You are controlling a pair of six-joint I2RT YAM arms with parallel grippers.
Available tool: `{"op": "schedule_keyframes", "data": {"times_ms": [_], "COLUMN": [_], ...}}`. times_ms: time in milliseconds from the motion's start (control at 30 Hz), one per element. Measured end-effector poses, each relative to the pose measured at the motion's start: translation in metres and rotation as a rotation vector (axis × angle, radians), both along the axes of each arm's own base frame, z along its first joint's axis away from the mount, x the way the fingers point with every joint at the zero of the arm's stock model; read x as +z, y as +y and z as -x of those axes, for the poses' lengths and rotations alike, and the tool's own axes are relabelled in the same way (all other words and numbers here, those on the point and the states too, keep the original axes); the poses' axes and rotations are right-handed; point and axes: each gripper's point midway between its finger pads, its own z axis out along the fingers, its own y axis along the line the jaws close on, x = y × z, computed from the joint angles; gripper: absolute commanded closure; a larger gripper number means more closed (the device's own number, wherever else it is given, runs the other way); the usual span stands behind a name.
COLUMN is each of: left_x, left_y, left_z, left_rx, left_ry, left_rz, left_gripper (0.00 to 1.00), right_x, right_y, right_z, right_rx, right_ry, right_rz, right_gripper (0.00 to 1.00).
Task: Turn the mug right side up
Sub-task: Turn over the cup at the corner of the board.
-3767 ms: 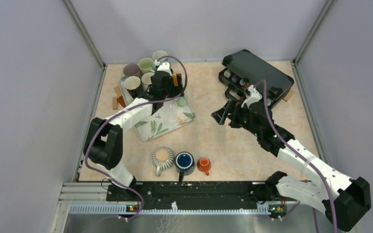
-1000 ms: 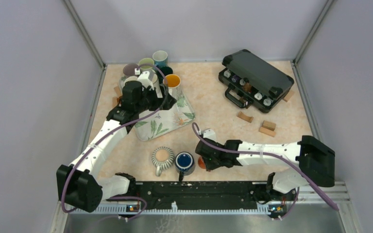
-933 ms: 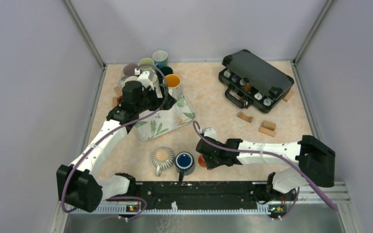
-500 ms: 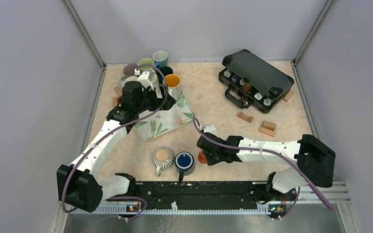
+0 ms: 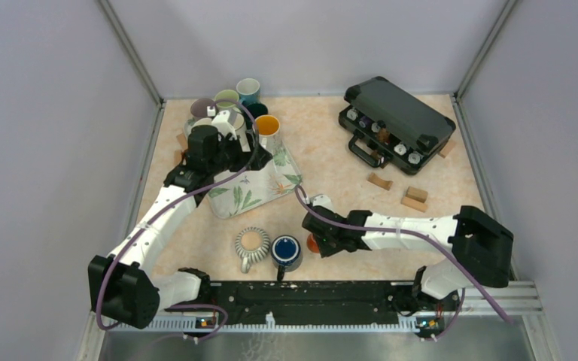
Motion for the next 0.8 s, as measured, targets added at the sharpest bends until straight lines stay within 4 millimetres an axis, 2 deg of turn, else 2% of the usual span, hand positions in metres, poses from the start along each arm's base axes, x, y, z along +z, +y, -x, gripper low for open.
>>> {"op": "schedule_keyframes", "data": {"times_ms": [433, 633, 800], "left_x": [0.0006, 0.0011, 0.0015], "left_y": [-0.0013, -0.0015, -0.0026], "left_z": [0.0012, 0.0009, 0.0017], "left_rx": [-0.013, -0.013, -0.014], "left_ry": [0.002, 0.0, 0.007], "left_rz": [0.009, 0.01, 0.021], "left_gripper": [0.02, 0.02, 0.02], "right_x": [-0.0002, 0.0003, 0.0], "right_y": [0.0046, 0.0053, 0.0057], "right_z": [-0.0024, -0.003, -0.0053], "right_rx": [0.002, 0.004, -0.002], "right_ry": [0.0, -0.001, 0.0], "right_rz": [0.007, 0.01, 0.007], "right_gripper": [0.81, 0.99, 1.0]}}
